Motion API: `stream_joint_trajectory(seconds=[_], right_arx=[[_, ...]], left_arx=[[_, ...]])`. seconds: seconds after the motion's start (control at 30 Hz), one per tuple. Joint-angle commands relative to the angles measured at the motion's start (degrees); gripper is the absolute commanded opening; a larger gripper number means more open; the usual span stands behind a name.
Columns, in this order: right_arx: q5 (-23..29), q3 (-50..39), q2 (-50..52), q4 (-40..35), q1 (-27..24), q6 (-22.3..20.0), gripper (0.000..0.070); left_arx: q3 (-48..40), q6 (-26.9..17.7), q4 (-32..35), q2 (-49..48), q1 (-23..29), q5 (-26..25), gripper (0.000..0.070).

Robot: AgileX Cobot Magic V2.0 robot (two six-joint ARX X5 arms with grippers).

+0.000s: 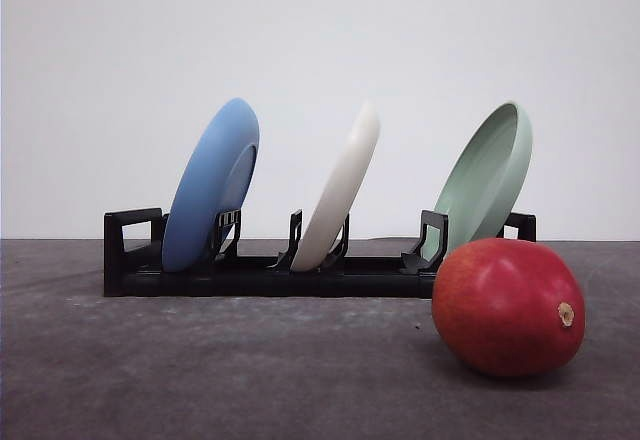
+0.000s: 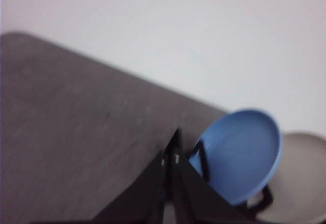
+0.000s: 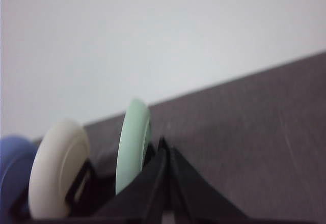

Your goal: Place pomegranate in white plate

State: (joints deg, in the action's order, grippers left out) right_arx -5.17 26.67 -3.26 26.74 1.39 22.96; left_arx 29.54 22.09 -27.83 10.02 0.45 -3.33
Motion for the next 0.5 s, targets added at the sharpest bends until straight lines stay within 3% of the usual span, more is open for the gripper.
stream_joint_trajectory(seconds=[0.0, 0.27, 0.47], right_arx=[[-1.26, 1.89, -1.27, 2.70, -0.07, -0.01, 0.0008], [-10.14, 4.68, -8.45, 7.79, -0.07, -3.59, 0.0008], [-13.92, 4.81, -14.91, 7.98, 0.54, -7.66, 0.0009]], left_arx=[[3.17, -2.59, -3.05, 1.68, -0.09, -0.13, 0.0000], [12.73, -9.80, -16.57, 10.84, -0.11, -3.84, 0.0000], [14.16, -13.89, -19.37, 15.97, -2.17, -8.80, 0.0000]])
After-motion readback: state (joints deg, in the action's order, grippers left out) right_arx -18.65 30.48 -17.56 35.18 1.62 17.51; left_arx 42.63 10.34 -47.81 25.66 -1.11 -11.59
